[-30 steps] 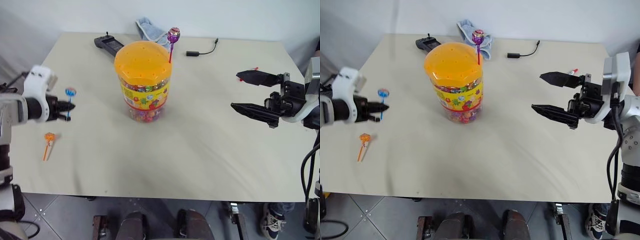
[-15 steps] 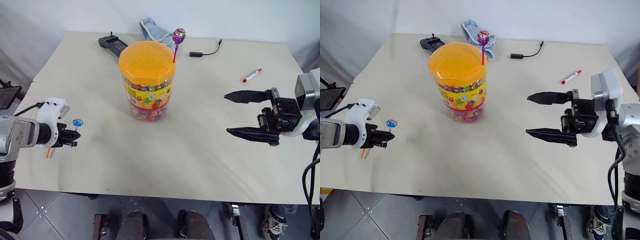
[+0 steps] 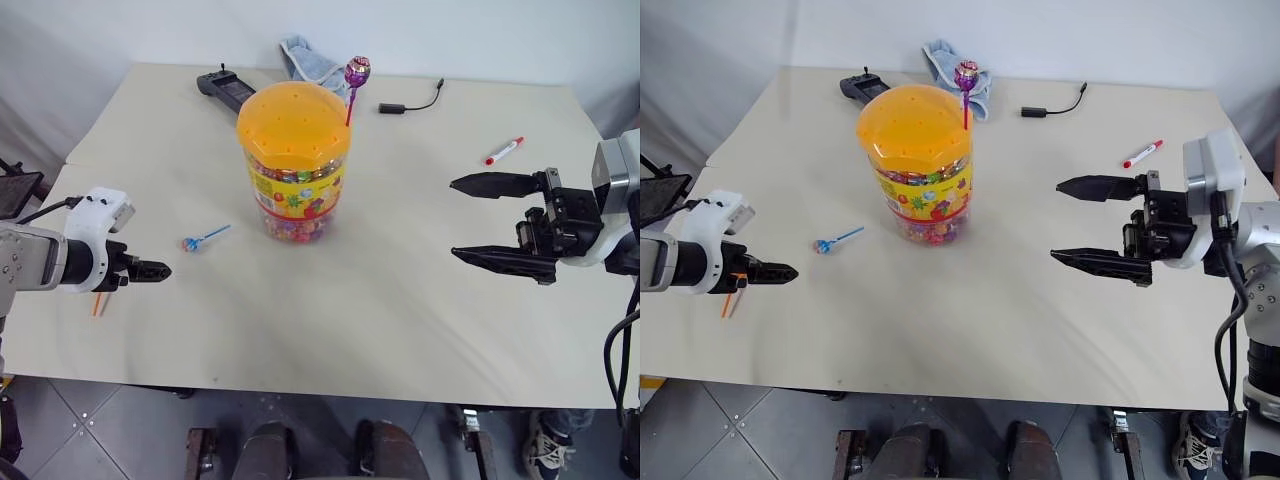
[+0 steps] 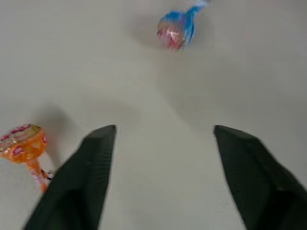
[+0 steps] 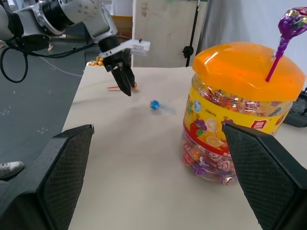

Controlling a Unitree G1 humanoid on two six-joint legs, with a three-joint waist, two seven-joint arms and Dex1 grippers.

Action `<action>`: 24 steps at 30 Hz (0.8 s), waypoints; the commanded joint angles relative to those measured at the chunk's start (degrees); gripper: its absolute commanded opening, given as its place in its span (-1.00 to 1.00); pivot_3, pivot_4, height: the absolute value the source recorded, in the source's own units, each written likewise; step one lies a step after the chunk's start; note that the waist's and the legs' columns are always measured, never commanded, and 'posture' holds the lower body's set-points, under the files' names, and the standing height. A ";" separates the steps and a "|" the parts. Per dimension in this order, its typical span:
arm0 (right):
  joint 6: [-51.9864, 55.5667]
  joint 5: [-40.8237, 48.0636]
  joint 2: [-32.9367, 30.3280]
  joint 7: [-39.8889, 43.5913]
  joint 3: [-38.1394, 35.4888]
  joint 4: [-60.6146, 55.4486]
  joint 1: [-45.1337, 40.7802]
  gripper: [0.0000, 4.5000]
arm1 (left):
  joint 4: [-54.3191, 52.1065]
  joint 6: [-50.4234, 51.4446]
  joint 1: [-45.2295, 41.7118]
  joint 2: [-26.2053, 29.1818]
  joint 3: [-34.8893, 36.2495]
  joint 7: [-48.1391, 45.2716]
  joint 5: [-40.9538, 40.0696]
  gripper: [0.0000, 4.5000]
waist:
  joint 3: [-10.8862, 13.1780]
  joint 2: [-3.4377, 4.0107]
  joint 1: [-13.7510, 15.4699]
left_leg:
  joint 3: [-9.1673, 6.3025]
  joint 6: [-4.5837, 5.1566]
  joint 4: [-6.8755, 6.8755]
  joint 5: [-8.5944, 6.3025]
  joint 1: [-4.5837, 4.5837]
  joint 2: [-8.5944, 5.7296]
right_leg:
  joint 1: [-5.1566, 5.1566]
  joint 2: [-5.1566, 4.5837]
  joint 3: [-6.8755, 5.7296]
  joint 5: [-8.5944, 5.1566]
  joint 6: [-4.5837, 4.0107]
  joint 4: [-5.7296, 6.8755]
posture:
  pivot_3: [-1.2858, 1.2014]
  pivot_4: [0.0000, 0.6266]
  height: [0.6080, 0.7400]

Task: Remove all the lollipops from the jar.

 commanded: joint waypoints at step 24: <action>-1.66 -4.56 4.90 -12.24 0.42 6.52 -10.28 1.00 | -2.48 -25.85 -1.89 -5.78 15.19 -7.43 -0.92 0.99 | 0.00 0.00 -0.25 | 0.05 -0.01 0.05 0.01 -0.01 0.04 | -0.04 0.02 0.00 0.00 0.00 0.02 | 0.03 -0.52 1.00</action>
